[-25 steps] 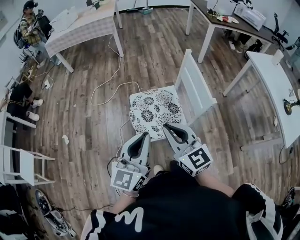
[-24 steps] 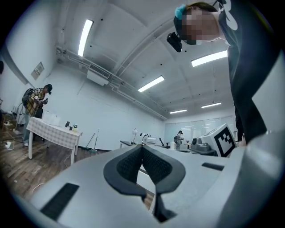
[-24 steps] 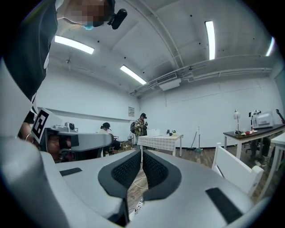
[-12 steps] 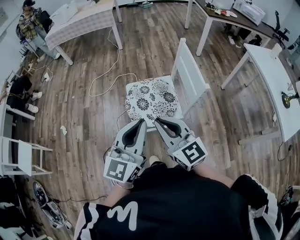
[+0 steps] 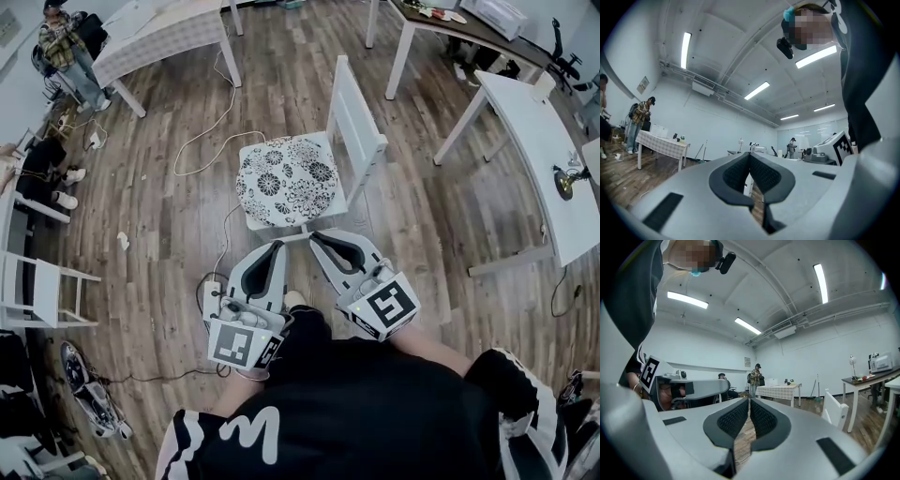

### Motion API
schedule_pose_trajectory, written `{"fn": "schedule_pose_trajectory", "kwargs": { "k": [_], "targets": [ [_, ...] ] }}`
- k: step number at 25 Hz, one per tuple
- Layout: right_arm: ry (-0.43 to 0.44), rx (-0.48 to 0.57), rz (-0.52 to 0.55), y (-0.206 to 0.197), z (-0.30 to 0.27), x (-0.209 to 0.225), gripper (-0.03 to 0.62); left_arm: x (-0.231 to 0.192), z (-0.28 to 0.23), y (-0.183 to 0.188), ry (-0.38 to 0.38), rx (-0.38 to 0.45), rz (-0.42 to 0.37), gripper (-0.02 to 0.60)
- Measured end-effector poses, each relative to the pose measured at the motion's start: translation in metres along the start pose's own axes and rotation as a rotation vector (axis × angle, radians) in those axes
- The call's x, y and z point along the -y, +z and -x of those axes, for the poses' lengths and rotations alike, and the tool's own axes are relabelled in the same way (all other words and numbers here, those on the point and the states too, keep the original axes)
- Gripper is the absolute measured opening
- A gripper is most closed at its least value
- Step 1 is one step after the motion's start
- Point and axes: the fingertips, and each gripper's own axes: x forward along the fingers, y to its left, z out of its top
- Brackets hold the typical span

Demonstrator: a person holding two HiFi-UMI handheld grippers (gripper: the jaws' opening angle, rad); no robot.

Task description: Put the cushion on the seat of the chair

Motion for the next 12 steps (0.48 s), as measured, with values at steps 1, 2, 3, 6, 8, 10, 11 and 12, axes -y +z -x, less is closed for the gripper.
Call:
{"fn": "schedule_pose_trajectory", "kwargs": {
  "k": [1,2,3,6,8,10,11,12],
  "targets": [
    [0.001,0.001,0.0,0.0,0.011,-0.003,0.028,0.01,0.006,-0.001,0.007,0.001,-0.001,0.005],
    [0.002,0.001,0.001,-0.001,0.022,-0.007,0.028,0.021,0.011,-0.003,0.013,0.004,-0.003,0.006],
    [0.004,0.001,0.004,-0.001,0.033,-0.01,0.028,0.031,0.017,-0.004,0.02,0.006,-0.005,0.005],
    [0.012,0.004,0.008,0.001,0.064,-0.021,0.028,0.063,0.034,-0.006,0.034,0.004,-0.014,0.006],
    [0.021,0.013,0.002,0.005,0.084,-0.029,0.028,0.084,0.045,-0.007,0.042,0.002,-0.019,0.006],
    [0.036,0.023,-0.004,0.009,0.101,-0.038,0.028,0.102,0.055,-0.009,0.046,-0.002,-0.024,0.006],
    [0.044,0.026,-0.006,0.01,0.108,-0.043,0.028,0.11,0.059,-0.01,0.05,-0.004,-0.023,0.005],
    [0.051,0.026,-0.007,0.011,0.115,-0.048,0.028,0.116,0.064,-0.011,0.054,-0.006,-0.021,0.005]
  ]
}}
